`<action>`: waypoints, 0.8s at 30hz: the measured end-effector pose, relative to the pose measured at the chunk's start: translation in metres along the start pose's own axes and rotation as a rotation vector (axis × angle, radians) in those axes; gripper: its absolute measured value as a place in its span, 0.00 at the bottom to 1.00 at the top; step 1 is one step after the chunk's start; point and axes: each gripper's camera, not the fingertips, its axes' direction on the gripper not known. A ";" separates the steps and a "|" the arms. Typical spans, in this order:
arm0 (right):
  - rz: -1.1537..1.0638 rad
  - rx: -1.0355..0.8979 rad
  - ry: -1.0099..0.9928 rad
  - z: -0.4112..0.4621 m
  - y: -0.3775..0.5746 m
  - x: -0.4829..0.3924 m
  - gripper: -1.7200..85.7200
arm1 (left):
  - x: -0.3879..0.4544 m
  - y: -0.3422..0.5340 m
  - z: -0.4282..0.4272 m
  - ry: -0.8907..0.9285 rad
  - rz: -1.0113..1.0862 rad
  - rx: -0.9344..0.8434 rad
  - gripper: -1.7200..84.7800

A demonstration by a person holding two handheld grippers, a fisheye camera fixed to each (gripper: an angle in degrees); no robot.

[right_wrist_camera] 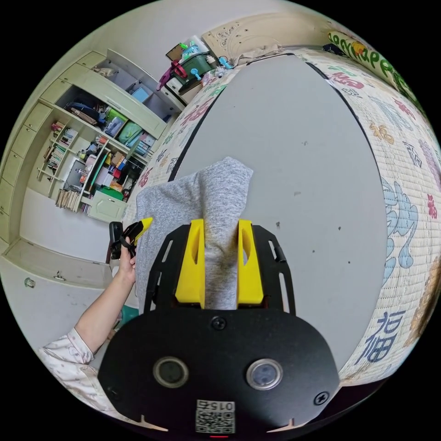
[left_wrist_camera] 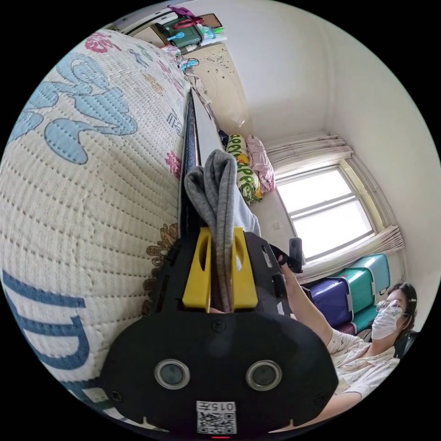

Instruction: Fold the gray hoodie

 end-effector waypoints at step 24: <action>0.004 0.013 -0.049 -0.061 0.052 0.038 0.15 | 0.002 -0.012 0.008 0.019 -0.002 0.011 0.10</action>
